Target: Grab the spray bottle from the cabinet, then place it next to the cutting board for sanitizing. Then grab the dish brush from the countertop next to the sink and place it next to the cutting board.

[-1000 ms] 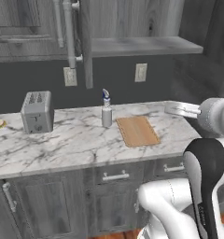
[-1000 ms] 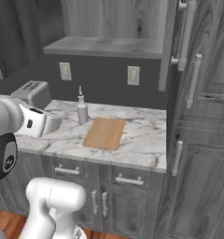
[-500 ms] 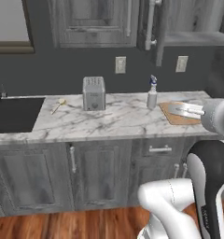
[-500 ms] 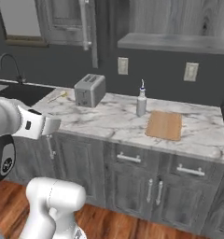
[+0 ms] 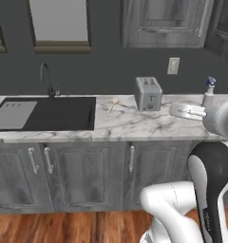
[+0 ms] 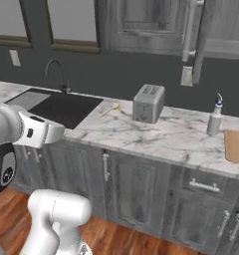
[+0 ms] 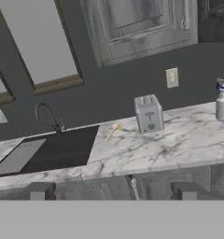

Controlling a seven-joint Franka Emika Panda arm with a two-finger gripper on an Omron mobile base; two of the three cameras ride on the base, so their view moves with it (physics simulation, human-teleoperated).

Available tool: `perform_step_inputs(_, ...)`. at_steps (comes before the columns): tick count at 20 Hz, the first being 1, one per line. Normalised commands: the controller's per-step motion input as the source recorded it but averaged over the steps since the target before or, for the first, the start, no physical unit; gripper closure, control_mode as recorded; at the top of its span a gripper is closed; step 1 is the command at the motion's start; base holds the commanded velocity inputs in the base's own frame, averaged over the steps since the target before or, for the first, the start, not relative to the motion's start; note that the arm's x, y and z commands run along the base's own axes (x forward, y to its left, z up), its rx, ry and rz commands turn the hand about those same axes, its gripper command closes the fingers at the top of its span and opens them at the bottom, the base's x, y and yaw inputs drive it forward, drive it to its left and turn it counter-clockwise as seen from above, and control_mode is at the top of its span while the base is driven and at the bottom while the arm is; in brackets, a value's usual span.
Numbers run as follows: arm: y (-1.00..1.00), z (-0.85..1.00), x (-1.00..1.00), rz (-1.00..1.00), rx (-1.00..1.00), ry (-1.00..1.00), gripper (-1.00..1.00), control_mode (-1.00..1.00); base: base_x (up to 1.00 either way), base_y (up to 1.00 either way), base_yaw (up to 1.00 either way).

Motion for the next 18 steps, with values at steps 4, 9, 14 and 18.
perform_step_inputs(4, 0.00, 0.00, 0.00, 0.00, 0.00, 0.00, -1.00, 1.00, 0.49, 0.94, -0.01)
perform_step_inputs(9, 0.00, 0.00, 0.00, 0.00, 0.00, 0.00, -1.00, 1.00, 0.64, 0.47, -0.13)
perform_step_inputs(14, 0.00, 0.00, 0.00, 0.00, 0.00, 0.00, -1.00, 1.00, 0.50, 0.01, -0.19)
perform_step_inputs(18, 0.00, 0.00, 0.00, 0.00, 0.00, 0.00, -1.00, 1.00, 0.20, -0.06, -0.16)
